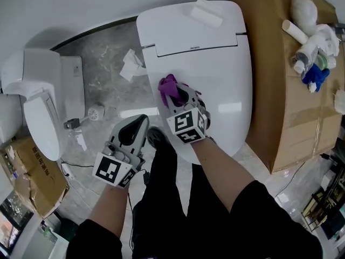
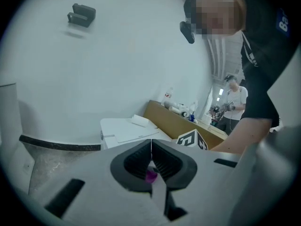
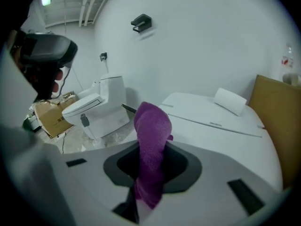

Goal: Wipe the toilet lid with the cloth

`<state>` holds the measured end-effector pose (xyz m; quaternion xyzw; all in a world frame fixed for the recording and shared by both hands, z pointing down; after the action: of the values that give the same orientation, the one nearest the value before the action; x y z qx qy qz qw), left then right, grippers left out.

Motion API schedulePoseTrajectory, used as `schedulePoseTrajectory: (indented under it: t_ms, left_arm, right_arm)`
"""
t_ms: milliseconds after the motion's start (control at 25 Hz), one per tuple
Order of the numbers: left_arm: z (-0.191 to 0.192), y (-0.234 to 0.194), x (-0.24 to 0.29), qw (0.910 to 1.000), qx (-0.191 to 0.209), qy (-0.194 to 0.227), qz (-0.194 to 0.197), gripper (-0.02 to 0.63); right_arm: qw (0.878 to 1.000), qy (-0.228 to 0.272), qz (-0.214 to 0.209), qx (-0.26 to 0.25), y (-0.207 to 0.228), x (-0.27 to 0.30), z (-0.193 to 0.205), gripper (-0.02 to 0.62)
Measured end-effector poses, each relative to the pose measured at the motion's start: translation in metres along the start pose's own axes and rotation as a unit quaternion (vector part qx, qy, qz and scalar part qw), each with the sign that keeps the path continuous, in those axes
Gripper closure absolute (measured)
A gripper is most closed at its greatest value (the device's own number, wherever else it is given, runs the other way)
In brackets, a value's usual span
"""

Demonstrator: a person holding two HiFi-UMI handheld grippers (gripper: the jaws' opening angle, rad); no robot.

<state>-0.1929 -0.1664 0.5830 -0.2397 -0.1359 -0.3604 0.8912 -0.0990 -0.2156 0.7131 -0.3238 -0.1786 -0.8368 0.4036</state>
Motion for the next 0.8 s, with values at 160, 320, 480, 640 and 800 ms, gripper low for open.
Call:
schedulePoseTrajectory:
  t_ms: [160, 320, 480, 640, 800]
  left_arm:
    - [0.002, 0.026, 0.022, 0.9998, 0.0, 0.001, 0.019, 0.588]
    - [-0.001, 0.063, 0.052, 0.9985, 0.011, -0.001, 0.054, 0.588]
    - [-0.006, 0.089, 0.076, 0.9979, 0.01, 0.001, 0.065, 0.588]
    - [-0.015, 0.104, 0.083, 0.9972, -0.013, 0.021, 0.071, 0.588]
    - [-0.005, 0.104, 0.061, 0.9964, -0.014, 0.026, 0.079, 0.588]
  right_arm:
    - [0.997, -0.011, 0.063, 0.036, 0.065, -0.032, 0.035, 0.5]
    - [0.989, -0.028, 0.135, 0.056, 0.139, -0.076, 0.074, 0.5]
    - [0.982, -0.031, 0.166, 0.087, 0.181, -0.101, 0.101, 0.5]
    - [0.968, -0.033, 0.208, 0.137, 0.205, -0.116, 0.118, 0.5]
    - [0.969, -0.023, 0.211, 0.129, 0.187, -0.117, 0.104, 0.5]
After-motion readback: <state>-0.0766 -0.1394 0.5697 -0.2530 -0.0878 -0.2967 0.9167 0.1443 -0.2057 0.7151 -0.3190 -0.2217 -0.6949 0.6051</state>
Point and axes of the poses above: the fingertips, and each gripper's own axes: x forward along the fingers, y to its right, z out of its underside, the point moved 3 cm from there along -x, backward along the fingers, and after that the axes turned 2 degrees about -y, right-handed, at the moved point
